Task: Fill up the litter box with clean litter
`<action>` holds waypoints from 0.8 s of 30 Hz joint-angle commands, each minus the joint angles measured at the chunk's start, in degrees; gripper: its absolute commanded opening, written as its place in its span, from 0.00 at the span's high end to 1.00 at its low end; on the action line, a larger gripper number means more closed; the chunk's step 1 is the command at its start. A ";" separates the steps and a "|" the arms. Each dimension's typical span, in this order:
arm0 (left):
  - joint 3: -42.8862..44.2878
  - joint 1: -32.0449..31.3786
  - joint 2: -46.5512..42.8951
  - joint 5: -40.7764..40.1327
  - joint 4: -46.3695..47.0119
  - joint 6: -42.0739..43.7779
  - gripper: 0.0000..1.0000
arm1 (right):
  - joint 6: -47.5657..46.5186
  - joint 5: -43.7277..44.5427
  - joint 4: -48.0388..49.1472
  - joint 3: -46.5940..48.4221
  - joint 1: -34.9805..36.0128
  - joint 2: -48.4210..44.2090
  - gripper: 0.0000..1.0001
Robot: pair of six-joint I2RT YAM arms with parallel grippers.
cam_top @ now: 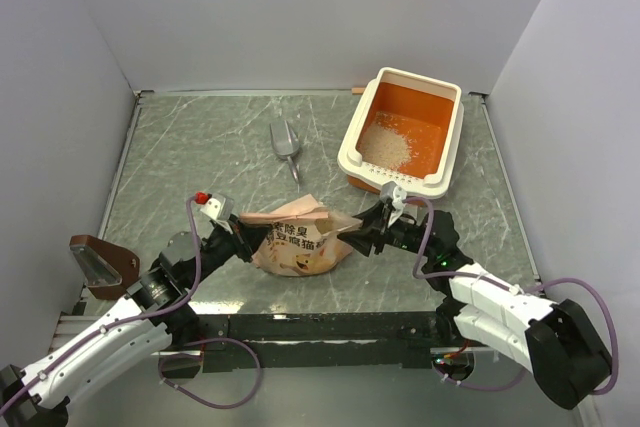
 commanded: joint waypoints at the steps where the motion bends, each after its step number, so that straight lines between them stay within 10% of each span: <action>1: 1.05 0.28 -0.04 -0.76 4.28 -0.70 0.99 | -1.09 -3.22 5.84 1.92 1.86 1.47 0.53; 24: 1.67 0.28 1.55 0.03 4.19 -0.61 0.99 | -3.56 0.91 4.08 1.66 2.48 -1.16 0.49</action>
